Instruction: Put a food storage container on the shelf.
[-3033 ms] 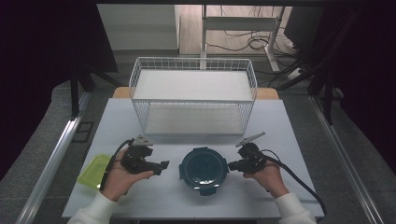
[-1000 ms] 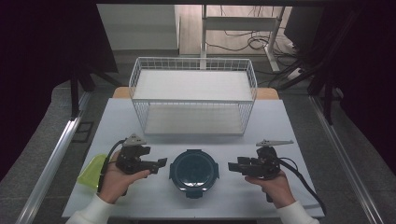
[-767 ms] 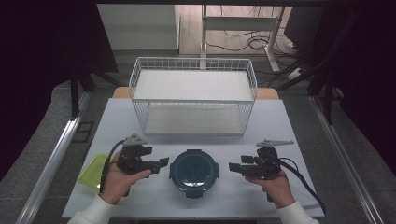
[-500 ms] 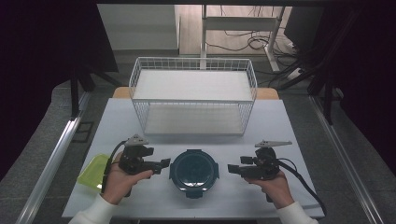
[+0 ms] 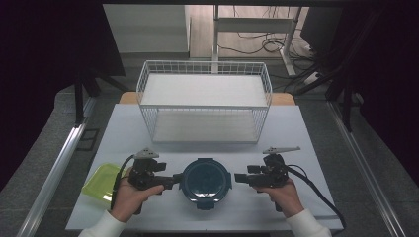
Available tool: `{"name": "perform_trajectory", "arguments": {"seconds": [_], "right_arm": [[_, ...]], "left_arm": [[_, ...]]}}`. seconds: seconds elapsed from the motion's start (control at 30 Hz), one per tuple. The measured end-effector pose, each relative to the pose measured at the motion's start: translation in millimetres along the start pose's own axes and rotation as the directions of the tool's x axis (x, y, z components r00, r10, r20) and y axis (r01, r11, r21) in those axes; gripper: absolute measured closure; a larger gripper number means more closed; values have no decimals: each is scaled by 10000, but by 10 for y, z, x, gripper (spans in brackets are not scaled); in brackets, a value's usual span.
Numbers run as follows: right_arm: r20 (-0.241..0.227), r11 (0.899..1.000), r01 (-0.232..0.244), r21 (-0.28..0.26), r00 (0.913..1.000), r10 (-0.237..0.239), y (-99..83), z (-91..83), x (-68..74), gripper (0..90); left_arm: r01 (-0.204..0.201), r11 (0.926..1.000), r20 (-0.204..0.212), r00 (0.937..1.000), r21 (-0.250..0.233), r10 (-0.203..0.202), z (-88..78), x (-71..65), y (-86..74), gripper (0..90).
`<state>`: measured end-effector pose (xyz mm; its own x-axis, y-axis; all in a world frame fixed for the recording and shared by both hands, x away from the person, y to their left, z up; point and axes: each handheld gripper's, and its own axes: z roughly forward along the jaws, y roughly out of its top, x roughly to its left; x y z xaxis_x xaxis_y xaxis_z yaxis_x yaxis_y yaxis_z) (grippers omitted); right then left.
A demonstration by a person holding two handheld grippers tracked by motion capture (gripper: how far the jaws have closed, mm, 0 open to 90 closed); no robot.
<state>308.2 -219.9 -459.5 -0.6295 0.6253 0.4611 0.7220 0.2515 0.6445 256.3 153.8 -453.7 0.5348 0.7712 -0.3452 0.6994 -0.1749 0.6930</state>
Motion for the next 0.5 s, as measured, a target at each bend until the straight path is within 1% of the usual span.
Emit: {"name": "perform_trajectory", "arguments": {"seconds": [0.03,0.07,0.1,0.13,0.17,0.2,0.23,0.27,0.3,0.4,0.43,0.47,0.5], "right_arm": [[-66,10000,20,-15,10000,-20,0,9,13,199],[-66,10000,20,-15,10000,-20,0,9,13,199],[-236,10000,-82,6,9997,82,-1,24,12,199],[-213,10000,-68,18,9998,68,-2,32,9,199],[-235,9999,-100,36,9997,101,-1,38,6,199],[-235,9999,-100,36,9997,101,-1,38,6,199],[-251,9999,-120,52,9996,121,0,47,2,199],[-319,9998,-181,87,9993,184,-4,77,-1,199],[-319,9998,-181,87,9993,184,-4,77,-1,199],[-353,9995,-255,209,9990,262,-14,128,-11,200],[-427,9989,-351,303,9984,364,-20,173,-21,199],[-427,9989,-351,303,9984,364,-20,173,-21,199],[-603,9982,-494,352,9969,515,-25,221,-28,199]], "left_arm": [[78,10000,99,9999,-16,-78,7,-4,-2,199],[78,10000,99,9999,-16,-78,7,-4,-2,198],[240,9997,235,9994,-63,-239,28,-8,-10,197],[240,9997,235,9994,-63,-239,28,-8,-10,196],[378,9992,229,9990,-157,-375,68,-16,-15,193],[378,9992,229,9990,-157,-375,68,-16,-15,183],[487,9986,285,9984,-186,-482,100,-25,-15,183],[620,9980,421,9972,-119,-615,144,-34,-13,158],[691,9976,516,9963,-58,-687,173,-36,-13,158],[1007,9948,787,9917,168,-1017,272,-38,-23,133],[1235,9920,948,9876,268,-1255,307,-25,-34,121],[1235,9920,948,9876,268,-1255,307,-25,-34,119],[1385,9899,1089,9840,317,-1411,318,-13,-41,118]]}}
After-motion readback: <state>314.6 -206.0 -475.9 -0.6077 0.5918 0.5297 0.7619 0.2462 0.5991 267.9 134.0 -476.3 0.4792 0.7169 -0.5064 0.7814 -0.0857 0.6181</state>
